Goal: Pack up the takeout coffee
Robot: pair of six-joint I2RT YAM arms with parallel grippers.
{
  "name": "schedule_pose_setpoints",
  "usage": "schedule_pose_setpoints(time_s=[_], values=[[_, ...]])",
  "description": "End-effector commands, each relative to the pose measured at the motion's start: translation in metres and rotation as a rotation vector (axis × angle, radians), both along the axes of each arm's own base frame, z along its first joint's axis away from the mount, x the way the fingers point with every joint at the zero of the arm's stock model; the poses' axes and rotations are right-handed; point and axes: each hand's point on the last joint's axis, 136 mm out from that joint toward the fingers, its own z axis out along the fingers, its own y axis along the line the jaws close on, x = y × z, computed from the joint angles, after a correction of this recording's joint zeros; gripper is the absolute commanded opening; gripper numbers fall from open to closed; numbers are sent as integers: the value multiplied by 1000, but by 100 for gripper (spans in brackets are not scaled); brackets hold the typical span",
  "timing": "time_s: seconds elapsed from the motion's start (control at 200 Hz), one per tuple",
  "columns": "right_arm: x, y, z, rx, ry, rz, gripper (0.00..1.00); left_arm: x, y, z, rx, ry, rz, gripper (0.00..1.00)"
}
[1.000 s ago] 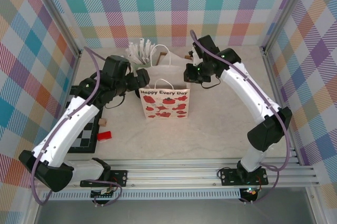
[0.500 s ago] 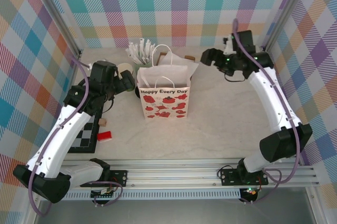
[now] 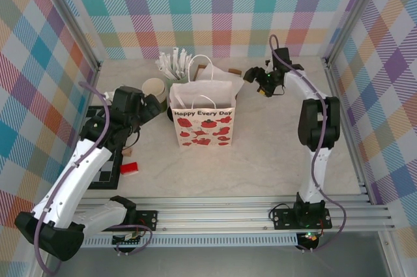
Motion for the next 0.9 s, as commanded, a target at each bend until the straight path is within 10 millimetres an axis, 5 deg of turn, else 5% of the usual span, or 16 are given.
schedule_pose_setpoints(time_s=[0.0, 0.305, 0.585, 0.895], values=[[30, 12, 23, 97, -87, 12, 82, 1, -4, -10, -96, 2, 33, 100], [59, 34, -6, 179, -57, 32, 62, 8, -9, -36, -124, 62, 69, 100], [60, 41, -24, 197, -24, 53, 61, 11, -7, -36, -110, 74, 87, 100], [57, 42, -15, 170, -58, 78, 20, 10, -5, -39, -87, 88, 89, 100]])
